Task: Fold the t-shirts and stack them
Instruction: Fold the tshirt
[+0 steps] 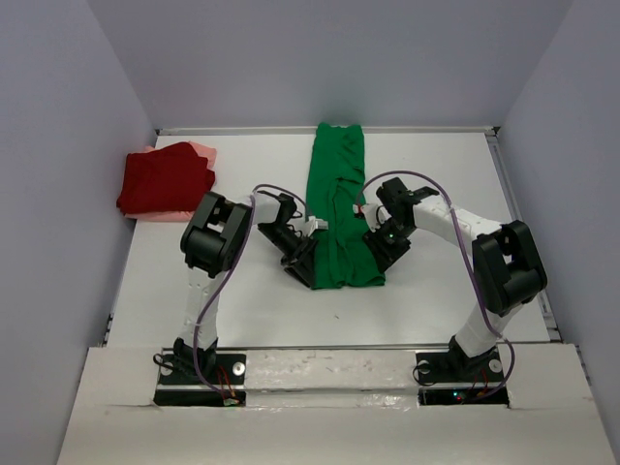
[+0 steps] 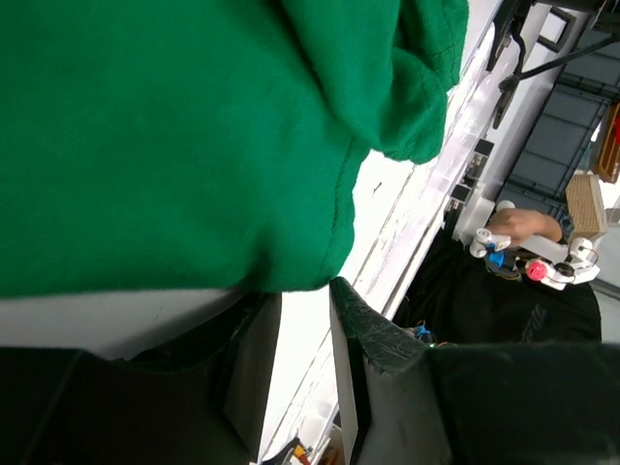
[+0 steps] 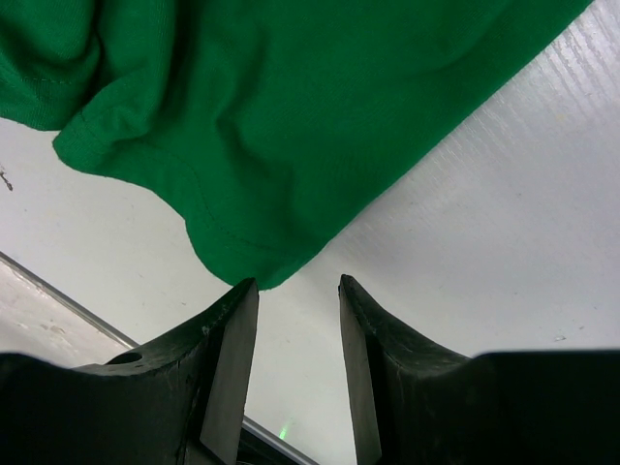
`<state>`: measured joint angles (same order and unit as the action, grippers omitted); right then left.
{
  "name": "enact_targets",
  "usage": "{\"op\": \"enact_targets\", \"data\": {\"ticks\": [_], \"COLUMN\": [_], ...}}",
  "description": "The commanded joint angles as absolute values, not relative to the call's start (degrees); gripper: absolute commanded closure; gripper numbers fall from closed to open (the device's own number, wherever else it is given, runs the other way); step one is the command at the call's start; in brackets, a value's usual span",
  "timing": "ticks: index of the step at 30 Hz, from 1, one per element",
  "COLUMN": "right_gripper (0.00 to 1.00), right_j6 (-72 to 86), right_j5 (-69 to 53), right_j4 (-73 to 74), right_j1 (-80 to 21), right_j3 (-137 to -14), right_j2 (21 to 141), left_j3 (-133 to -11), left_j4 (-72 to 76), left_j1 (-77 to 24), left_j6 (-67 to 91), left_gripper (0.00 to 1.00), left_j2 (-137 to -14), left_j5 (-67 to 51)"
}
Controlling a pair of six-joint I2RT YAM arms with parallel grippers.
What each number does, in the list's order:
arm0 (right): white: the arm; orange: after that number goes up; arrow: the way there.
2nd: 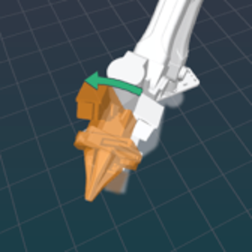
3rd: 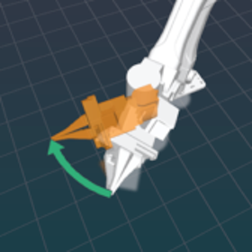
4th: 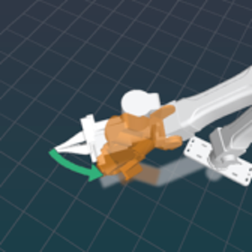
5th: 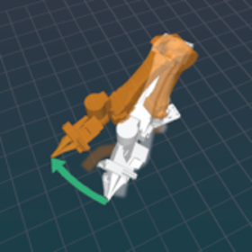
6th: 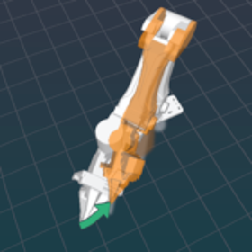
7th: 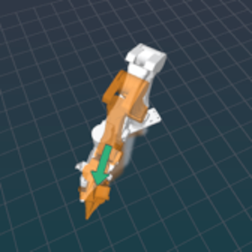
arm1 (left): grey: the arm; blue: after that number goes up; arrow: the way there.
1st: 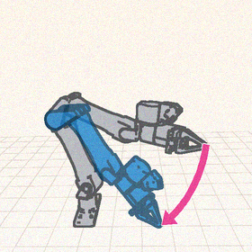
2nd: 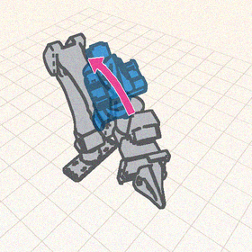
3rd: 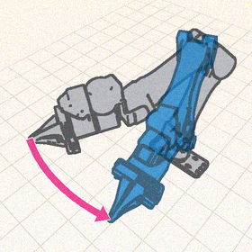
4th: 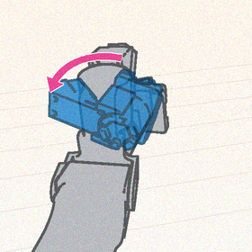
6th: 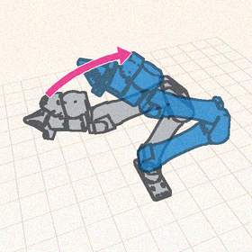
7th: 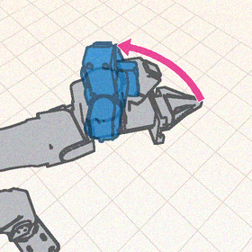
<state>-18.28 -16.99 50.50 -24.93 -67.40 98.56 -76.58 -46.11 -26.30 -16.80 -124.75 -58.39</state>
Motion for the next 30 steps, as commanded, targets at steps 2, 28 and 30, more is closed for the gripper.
{"op": "enact_targets", "data": {"ticks": [2,28,30], "right_gripper": [0.55,0.50,0.49], "right_j6": [-19.0,-20.6,-21.3], "right_j5": [-18.3,-22.8,-22.9], "right_j4": [49.4,51.6,51.5], "right_j1": [-25.1,-25.1,-25.1], "right_j3": [-67.1,-65.4,-65.3], "right_j2": [98.5,99.4,100.0], "left_j3": [-77.2,-76.2,-76.1], "left_j4": [-39.2,-37.9,-37.9], "left_j1": [-28.7,-30.8,-30.9], "left_j6": [-20.0,-19.5,-19.5], "left_gripper": [0.58,1.00,1.00], "left_j2": [-127.9,-123.4,-122.6], "left_j5": [-47.3,-43.2,-42.9]}}
